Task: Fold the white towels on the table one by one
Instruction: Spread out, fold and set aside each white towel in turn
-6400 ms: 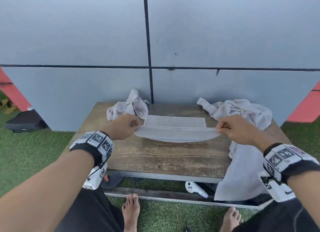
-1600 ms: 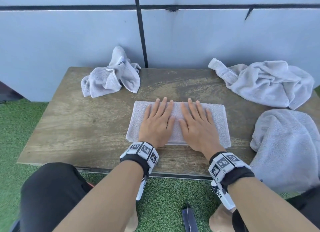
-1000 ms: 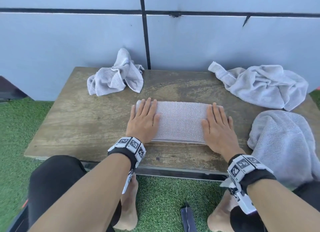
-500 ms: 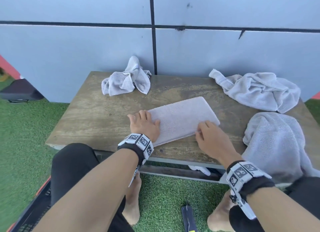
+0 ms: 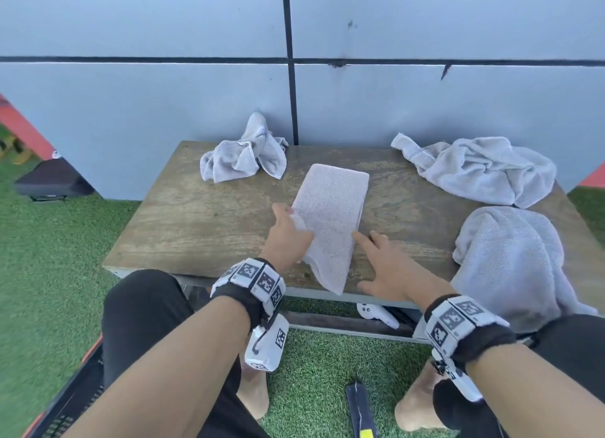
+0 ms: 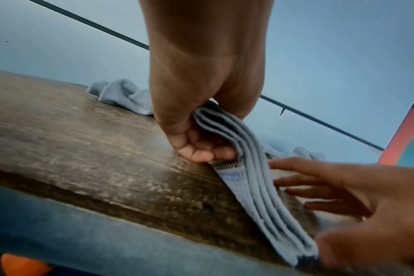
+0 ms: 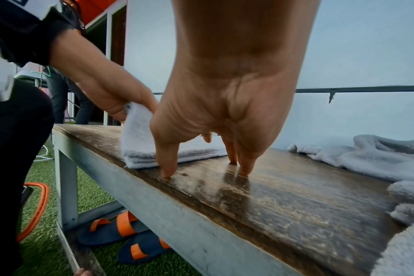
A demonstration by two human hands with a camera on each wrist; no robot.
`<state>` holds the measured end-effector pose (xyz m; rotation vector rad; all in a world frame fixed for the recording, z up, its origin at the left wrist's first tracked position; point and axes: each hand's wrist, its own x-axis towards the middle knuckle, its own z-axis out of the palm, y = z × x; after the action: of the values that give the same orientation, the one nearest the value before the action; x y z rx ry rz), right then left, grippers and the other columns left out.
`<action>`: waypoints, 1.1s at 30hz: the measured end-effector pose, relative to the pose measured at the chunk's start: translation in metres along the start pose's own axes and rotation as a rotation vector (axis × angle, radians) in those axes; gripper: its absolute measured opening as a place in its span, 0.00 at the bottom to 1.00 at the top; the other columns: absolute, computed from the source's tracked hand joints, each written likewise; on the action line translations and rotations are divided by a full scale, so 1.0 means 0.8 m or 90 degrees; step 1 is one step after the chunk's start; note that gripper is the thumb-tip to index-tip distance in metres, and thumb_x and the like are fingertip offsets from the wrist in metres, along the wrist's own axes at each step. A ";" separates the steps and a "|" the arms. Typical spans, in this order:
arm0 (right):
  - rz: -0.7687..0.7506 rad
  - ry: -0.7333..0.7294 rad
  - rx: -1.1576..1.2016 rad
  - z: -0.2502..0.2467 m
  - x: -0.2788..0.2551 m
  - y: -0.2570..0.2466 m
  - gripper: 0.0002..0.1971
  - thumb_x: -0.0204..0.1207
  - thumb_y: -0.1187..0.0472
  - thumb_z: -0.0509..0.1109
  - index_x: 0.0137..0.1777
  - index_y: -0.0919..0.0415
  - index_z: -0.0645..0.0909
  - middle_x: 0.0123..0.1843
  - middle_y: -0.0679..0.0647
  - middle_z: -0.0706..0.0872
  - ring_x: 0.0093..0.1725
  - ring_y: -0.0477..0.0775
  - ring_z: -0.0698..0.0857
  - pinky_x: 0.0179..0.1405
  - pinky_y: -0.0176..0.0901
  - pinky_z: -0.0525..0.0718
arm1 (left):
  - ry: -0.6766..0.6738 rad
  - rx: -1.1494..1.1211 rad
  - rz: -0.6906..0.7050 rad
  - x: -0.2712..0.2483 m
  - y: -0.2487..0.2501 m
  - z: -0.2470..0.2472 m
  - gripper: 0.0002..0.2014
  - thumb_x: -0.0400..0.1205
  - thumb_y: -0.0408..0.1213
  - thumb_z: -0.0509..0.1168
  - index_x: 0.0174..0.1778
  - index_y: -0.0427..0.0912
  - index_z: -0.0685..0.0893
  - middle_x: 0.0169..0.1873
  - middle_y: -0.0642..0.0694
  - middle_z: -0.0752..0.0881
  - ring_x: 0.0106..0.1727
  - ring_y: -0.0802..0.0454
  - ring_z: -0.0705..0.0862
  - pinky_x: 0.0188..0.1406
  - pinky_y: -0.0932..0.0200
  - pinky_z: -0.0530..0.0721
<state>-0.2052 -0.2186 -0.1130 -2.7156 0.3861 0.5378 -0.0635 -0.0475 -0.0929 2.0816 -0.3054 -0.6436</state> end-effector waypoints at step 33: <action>0.054 0.175 0.605 -0.015 0.016 -0.021 0.11 0.85 0.63 0.64 0.66 0.56 0.77 0.61 0.50 0.86 0.59 0.49 0.87 0.48 0.46 0.88 | 0.028 0.136 0.102 0.013 -0.024 -0.014 0.21 0.90 0.51 0.54 0.34 0.44 0.67 0.25 0.52 0.67 0.25 0.55 0.65 0.25 0.60 0.63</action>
<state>-0.1846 -0.2101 -0.1033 -1.8420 0.6300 -0.0352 -0.0490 -0.0335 -0.1075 2.2428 -0.5293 -0.4857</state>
